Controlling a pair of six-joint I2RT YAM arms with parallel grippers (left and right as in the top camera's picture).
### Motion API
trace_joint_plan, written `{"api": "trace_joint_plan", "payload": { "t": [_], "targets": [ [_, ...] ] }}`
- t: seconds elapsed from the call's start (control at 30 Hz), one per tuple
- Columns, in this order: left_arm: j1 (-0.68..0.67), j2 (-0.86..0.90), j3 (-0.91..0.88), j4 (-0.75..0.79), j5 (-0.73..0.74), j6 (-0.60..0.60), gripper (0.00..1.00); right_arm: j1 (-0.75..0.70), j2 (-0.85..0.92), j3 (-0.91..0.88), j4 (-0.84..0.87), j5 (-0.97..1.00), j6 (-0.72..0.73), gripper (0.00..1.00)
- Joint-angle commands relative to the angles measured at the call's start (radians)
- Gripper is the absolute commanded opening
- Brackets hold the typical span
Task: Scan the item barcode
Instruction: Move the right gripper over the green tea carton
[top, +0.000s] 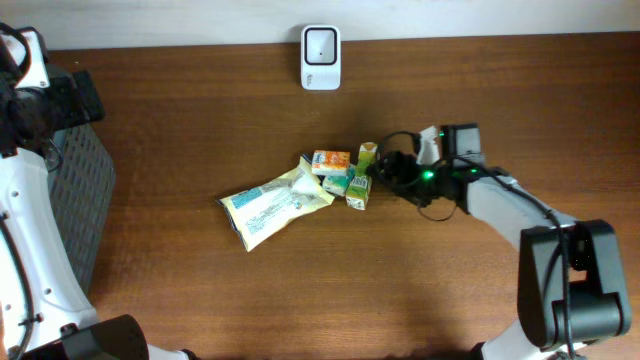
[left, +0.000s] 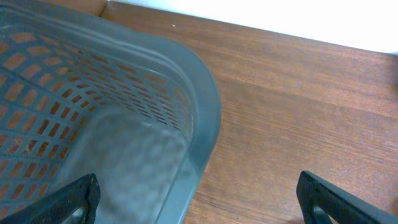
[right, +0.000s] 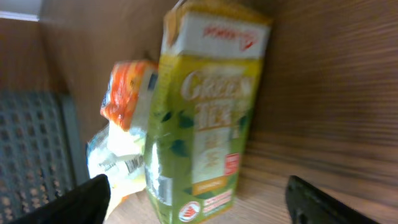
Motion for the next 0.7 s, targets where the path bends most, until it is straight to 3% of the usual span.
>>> {"api": "trace_joint_plan", "payload": {
  "t": [0.0,0.13,0.23,0.53,0.6,0.67],
  "targets": [
    [0.004,-0.018,0.006,0.002,-0.004,0.016,0.99,0.072,0.008,0.004,0.005,0.087,0.034,0.92],
    [0.004,-0.018,0.006,0.002,-0.004,0.016,0.99,0.116,0.008,0.002,0.006,0.215,0.089,0.90],
    [0.004,-0.018,0.006,0.002,-0.004,0.016,0.99,0.165,0.016,0.002,0.008,0.295,0.095,0.80],
    [0.004,-0.018,0.006,0.002,-0.004,0.016,0.99,0.192,0.076,0.008,0.024,0.288,0.162,0.33],
    [0.004,-0.018,0.006,0.002,-0.004,0.016,0.99,0.192,0.049,0.029,-0.018,0.284,0.132,0.33],
    [0.004,-0.018,0.006,0.002,-0.004,0.016,0.99,0.192,-0.009,0.100,-0.165,0.348,0.034,0.31]
  ]
}}
